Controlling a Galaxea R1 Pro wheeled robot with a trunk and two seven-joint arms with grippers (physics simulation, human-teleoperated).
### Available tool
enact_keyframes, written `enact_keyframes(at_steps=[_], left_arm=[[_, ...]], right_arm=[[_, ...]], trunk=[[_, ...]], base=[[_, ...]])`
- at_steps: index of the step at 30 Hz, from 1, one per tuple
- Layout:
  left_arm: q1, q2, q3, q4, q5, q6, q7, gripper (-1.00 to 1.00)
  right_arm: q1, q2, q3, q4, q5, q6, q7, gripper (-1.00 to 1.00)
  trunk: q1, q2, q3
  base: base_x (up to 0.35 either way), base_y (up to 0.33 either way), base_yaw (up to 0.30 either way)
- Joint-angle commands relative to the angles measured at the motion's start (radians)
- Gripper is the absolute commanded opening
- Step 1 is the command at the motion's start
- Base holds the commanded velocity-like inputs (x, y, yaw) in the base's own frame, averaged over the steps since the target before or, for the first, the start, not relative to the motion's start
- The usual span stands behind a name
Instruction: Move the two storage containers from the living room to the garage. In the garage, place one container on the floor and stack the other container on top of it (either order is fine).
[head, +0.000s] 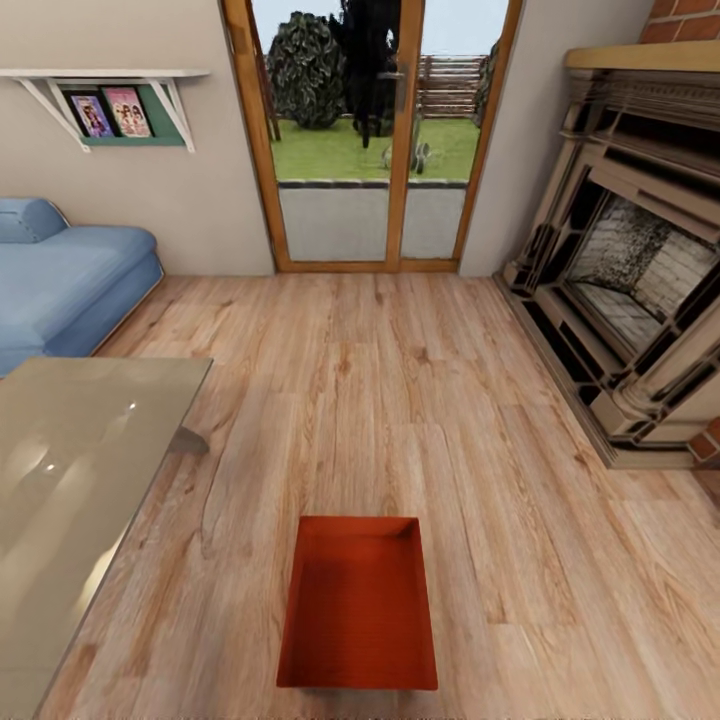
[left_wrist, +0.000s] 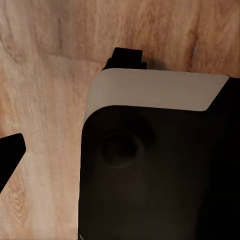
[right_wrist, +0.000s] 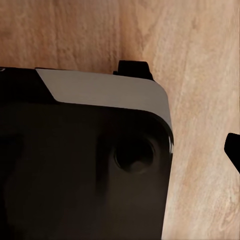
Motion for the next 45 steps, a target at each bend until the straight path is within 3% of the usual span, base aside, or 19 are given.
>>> enact_keyframes(at_steps=[1, 45], left_arm=[[0.0, 0.0, -0.001, -0.001, 0.01, 0.003, 0.002, 1.0], [0.0, 0.0, -0.001, -0.001, 0.01, 0.003, 0.002, 1.0]], right_arm=[[-0.001, 0.001, 0.008, 0.003, -0.008, -0.005, -0.001, 1.0], [-0.001, 0.001, 0.008, 0.003, -0.008, -0.005, 0.0, 1.0]], trunk=[[0.0, 0.0, -0.002], [0.0, 0.0, -0.074]], base=[[0.0, 0.0, 0.0], [0.0, 0.0, 0.0]])
